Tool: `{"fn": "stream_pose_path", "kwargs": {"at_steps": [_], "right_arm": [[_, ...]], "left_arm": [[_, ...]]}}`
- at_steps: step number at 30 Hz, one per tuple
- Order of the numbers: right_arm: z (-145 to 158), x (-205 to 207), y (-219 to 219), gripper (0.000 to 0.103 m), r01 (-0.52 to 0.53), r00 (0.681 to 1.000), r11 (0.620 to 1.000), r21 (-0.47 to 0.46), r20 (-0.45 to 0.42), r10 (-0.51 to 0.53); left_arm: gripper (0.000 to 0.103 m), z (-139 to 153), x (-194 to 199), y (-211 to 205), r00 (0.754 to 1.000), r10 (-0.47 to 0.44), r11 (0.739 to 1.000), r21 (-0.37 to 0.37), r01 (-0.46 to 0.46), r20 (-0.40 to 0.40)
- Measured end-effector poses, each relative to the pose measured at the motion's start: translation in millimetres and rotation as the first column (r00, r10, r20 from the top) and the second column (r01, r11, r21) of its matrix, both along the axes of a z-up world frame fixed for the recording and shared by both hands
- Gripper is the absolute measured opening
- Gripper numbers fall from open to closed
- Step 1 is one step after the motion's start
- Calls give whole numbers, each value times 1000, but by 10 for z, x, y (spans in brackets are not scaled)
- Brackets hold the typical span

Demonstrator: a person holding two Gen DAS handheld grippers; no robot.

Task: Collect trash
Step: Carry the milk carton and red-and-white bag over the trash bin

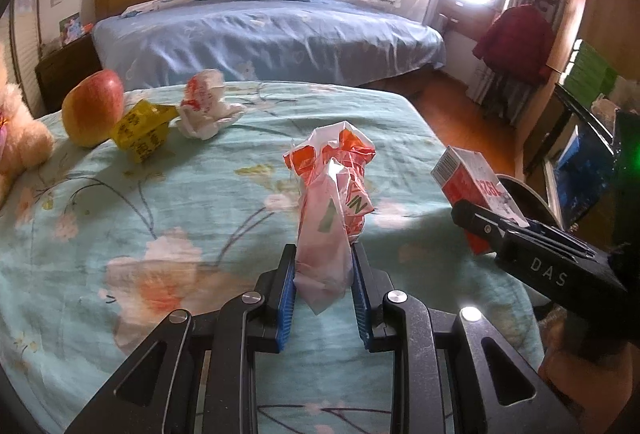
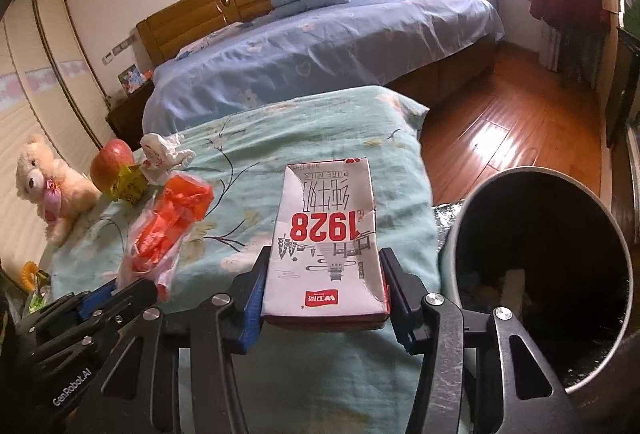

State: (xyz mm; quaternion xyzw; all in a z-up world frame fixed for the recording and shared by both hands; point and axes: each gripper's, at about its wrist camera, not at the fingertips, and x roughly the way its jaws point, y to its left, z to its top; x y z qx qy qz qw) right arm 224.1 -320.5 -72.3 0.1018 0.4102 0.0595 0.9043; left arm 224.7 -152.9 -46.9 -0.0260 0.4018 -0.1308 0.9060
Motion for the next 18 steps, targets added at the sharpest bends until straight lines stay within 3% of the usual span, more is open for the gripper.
{"fn": "stream_pose_path", "kwargs": {"at_steps": [18], "right_arm": [[71,-352,-708,52,113,994,994,17,5,-113]], "left_arm": [[24,77,-83,-699,989,-151,988,15,151,9]]}}
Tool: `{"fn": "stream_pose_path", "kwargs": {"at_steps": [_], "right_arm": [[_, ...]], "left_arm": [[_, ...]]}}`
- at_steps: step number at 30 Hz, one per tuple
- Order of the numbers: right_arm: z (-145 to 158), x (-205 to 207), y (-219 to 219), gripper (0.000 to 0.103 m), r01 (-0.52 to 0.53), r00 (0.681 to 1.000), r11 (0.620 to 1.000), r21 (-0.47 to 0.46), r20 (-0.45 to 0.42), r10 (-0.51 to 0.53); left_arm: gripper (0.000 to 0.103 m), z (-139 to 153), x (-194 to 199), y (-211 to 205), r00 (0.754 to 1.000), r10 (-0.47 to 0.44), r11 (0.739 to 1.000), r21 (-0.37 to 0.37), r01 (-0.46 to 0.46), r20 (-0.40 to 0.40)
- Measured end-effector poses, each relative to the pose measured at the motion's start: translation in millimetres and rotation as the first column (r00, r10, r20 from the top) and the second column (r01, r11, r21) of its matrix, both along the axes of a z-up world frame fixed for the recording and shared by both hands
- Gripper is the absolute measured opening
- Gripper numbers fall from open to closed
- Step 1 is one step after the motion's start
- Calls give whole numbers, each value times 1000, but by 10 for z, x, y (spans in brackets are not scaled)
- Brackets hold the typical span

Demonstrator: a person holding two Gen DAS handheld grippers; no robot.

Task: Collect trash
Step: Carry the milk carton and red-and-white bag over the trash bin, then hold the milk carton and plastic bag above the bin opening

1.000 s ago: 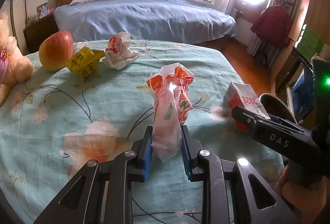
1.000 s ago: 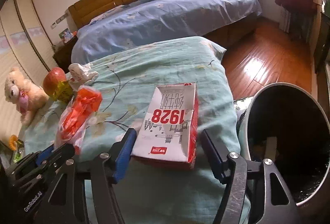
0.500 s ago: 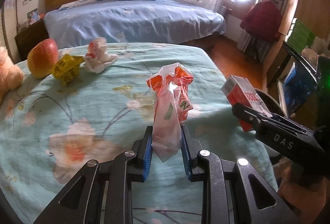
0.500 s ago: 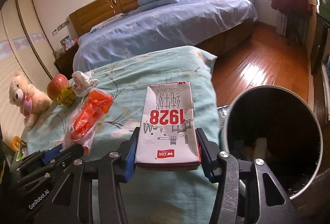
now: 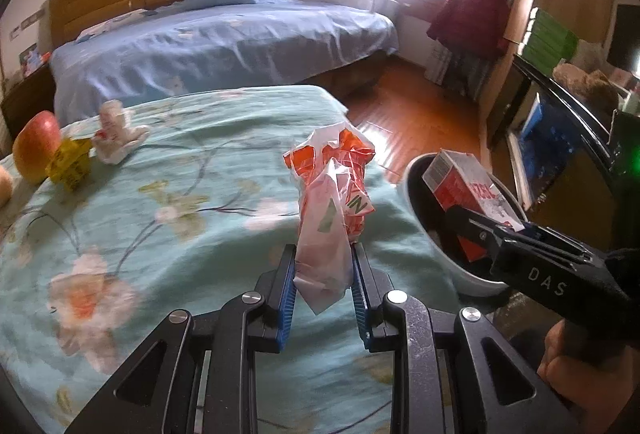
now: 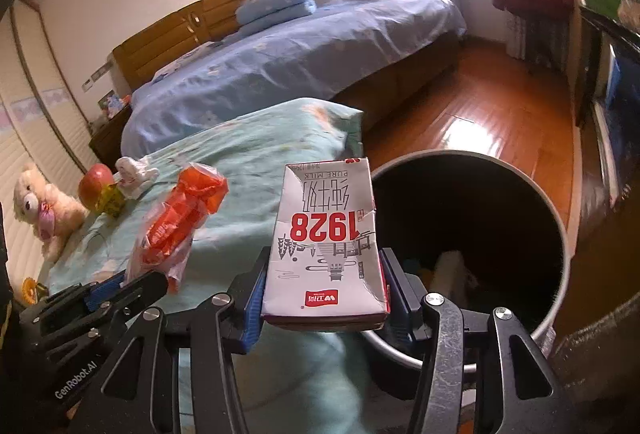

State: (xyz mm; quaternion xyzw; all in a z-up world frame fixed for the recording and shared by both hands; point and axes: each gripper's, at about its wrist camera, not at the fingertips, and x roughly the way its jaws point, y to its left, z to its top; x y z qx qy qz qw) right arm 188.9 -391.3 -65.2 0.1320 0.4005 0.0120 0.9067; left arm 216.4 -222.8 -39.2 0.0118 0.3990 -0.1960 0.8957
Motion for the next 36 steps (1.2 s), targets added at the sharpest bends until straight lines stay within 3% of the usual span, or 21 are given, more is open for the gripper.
{"fn": "stream_pose_path", "kwargs": {"at_steps": [19,36], "right_arm": [[-84,-193,-658,52,105,994,994,11,-13,-105],[-166,-147,-893,52,122,992,992,31,-30,-121]], "left_arm": [[24,-40,48,-619,995,-96,995,24,96,-2],[24,-87,149,-912,991,-129,991,39,130,-19]]}}
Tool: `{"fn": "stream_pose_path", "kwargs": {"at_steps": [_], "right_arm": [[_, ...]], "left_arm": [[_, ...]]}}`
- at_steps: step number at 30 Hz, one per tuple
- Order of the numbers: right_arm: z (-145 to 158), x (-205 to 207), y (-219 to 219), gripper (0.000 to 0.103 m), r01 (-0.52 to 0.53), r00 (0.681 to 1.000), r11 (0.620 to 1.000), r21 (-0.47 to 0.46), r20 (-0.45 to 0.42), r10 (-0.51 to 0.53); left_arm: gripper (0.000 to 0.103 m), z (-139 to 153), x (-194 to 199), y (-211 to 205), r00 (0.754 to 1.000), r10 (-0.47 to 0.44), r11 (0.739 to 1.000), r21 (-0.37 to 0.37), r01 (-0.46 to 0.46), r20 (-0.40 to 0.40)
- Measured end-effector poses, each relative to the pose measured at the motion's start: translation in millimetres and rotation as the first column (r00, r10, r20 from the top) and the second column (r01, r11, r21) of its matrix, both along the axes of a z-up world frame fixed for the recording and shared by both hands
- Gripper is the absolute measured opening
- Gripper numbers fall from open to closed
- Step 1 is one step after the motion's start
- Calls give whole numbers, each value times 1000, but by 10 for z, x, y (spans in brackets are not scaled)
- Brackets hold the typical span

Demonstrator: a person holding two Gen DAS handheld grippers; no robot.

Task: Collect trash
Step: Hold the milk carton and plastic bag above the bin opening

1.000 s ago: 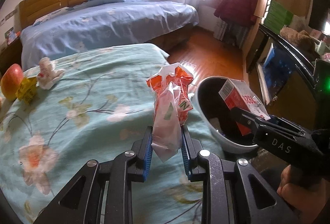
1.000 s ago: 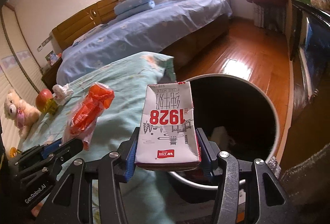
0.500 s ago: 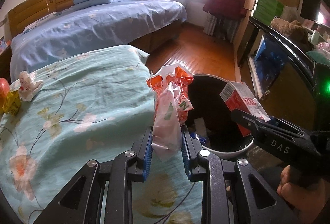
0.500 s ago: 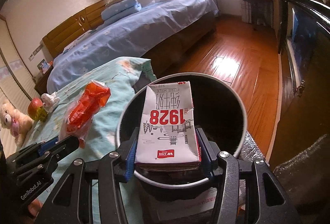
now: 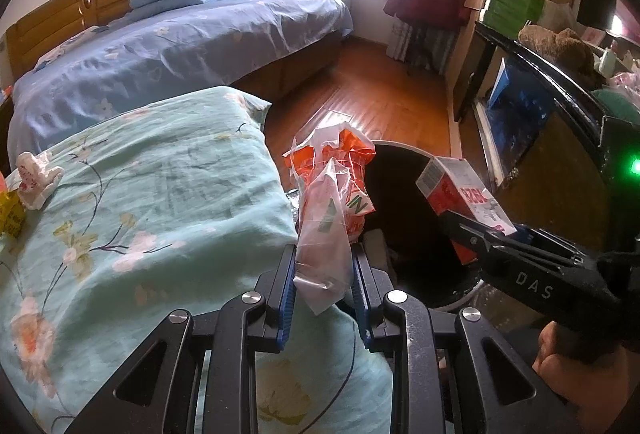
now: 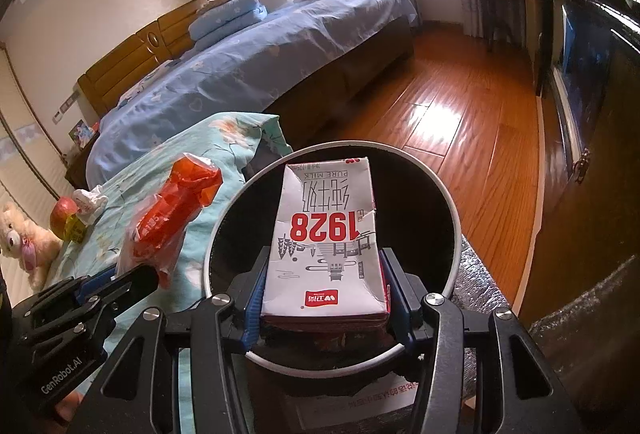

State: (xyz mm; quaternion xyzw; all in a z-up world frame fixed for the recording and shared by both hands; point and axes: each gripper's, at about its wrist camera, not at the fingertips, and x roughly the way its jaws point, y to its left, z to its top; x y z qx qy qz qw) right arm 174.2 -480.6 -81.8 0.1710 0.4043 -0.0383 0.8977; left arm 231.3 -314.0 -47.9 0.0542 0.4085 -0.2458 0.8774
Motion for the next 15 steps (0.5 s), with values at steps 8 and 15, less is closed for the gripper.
{"fn": "stream_pose_path", "kwargs": {"at_steps": [8,15], "right_arm": [[-28,22,-58,52,2,1000,1000,6,-12,-2],[-26,55,-80,52,7,1000,1000,1,-18,-7]], "left_arm": [[24,3,36,-105,1000,-13,1000,4,13,-8],[24,-24,64,-165,1000,-25,1000,9,25,-16]]}}
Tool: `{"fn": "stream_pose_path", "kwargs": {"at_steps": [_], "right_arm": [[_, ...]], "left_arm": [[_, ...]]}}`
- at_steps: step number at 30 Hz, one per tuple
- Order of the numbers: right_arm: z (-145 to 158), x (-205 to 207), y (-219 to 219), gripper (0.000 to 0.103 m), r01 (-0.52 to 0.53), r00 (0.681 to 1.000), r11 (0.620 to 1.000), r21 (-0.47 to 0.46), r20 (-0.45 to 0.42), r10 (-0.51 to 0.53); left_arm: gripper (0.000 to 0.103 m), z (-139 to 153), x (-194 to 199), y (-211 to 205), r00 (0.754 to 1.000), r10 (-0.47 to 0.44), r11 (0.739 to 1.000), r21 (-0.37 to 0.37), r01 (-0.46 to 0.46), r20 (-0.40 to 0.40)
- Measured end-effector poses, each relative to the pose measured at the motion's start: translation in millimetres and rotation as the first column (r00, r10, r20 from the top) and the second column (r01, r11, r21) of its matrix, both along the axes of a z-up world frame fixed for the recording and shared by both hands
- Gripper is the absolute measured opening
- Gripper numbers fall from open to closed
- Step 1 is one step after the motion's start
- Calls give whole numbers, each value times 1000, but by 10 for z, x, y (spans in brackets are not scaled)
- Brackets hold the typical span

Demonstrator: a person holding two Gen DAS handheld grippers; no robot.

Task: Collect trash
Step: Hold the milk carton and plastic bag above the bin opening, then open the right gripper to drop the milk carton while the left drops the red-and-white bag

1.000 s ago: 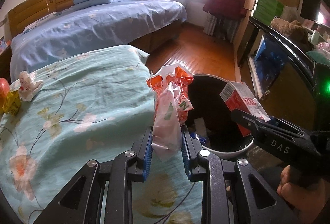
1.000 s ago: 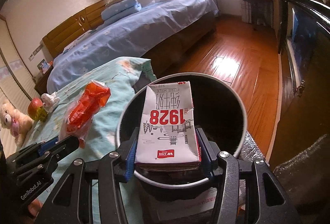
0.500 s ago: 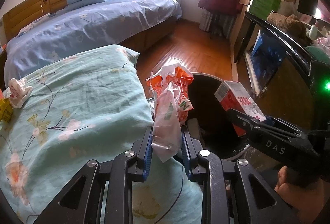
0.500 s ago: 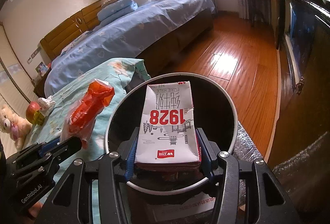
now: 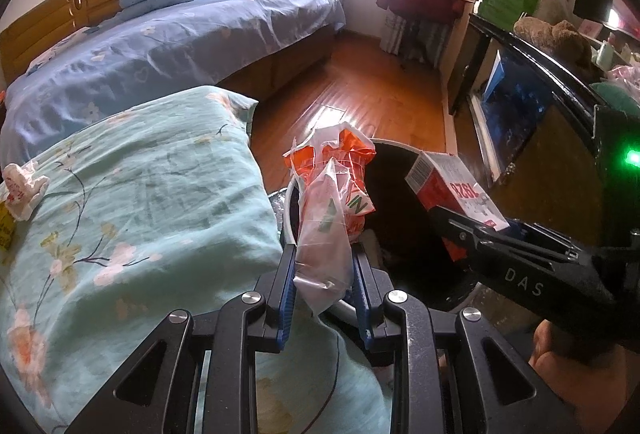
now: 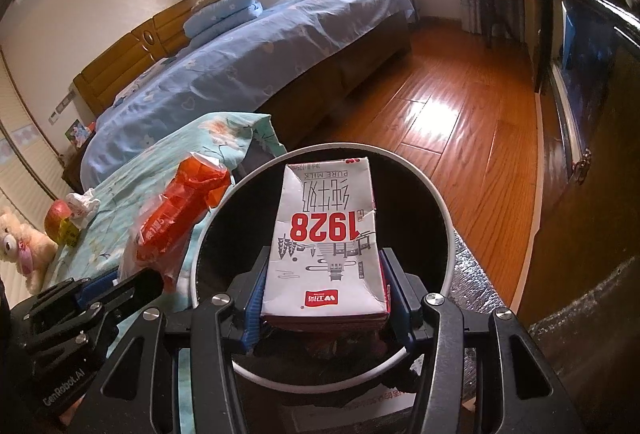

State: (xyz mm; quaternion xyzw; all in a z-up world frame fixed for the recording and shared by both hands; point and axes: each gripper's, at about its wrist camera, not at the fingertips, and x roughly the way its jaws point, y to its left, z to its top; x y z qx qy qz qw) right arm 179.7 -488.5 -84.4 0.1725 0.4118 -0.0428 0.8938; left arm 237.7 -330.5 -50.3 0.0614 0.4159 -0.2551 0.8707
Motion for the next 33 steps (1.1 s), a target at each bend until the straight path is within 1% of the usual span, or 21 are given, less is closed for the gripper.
{"fn": "stream_pose_path", "kwargs": {"at_steps": [16,27,29,30,31,33], "right_arm": [[3,55,-43,52,1,1000,1000,8,-2,-1],[18,99,-92,53,5,1000,1000,26,-6,-5],[19,101,-100,54,6,1000,999,33,-9,-6],[19,101,-105,54,7,1000,999,38,-9,-7],[19,102,-107,55,8,1000,999,40,-11,-7],[27,103,-102,60,9,1000,999,38,-11,-9]], "left_arm": [[25,15,13,-75,1000,-6,1000,11,6,9],[25,21,19,-75,1000,-13,1000,5,13,2],[30,39,25,-65,1000,-10,1000,0,10,2],[35,53,17,-54,1000,-10,1000,-6,10,1],[42,65,6,-45,1000,-8,1000,-8,8,4],[52,85,-5,-15,1000,1,1000,-8,-1,14]]}}
